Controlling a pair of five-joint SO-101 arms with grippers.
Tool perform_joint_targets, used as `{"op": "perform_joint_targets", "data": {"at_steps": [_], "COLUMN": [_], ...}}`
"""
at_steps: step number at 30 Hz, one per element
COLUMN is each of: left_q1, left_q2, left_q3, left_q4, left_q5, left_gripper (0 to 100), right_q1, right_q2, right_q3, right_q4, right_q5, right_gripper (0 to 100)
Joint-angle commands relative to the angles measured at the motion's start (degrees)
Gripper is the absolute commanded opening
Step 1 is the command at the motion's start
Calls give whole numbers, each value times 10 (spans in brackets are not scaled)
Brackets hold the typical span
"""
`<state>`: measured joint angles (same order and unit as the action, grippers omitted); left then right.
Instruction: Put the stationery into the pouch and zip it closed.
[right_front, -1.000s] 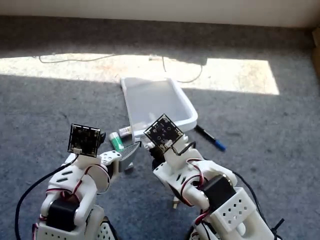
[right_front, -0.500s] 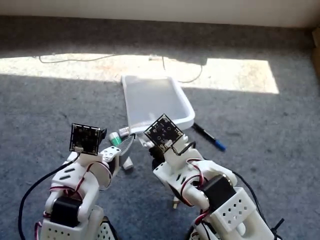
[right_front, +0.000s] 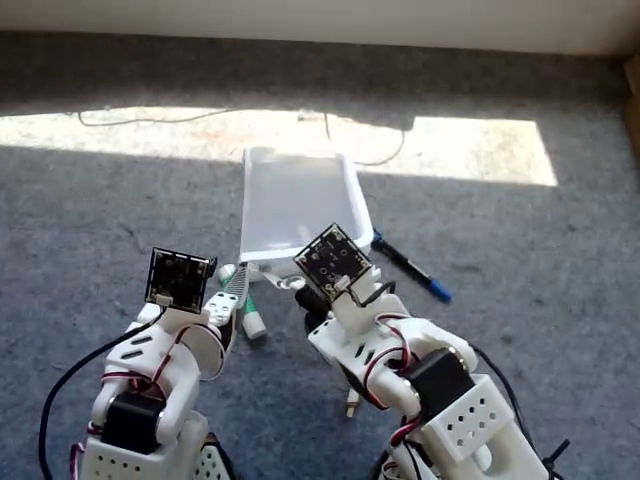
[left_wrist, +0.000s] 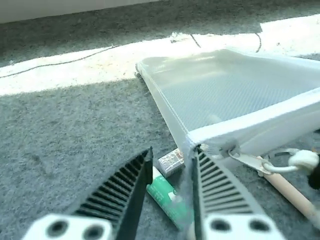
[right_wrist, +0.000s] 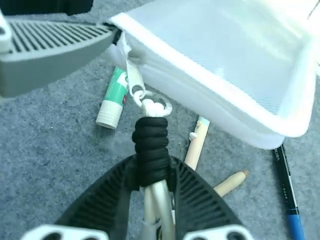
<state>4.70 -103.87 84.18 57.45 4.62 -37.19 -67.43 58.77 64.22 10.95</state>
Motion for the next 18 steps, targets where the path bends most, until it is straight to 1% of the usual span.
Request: {"op": "perform_joint_targets", "data": {"at_steps": [1,11,16,18], "left_q1": [-10,-13,-14,-14], "left_q2": [-4,-4,-4,-4], "left_q3": [-5,-6,-6,-6], "left_q4": [-8,-8,-8,-8], "left_q5": [-4,-5,-5,-5], "left_gripper": [106,62,59,59], "right_q1": [42,104,141,157], "right_q2": [-16,-17,-17,-17], "right_q3": [-25,-25,-35,-51], "right_q4": [-3,-3,-2,15], "right_q5": [-4,-4,-7,-8], "right_gripper": [6,6,6,6]}}
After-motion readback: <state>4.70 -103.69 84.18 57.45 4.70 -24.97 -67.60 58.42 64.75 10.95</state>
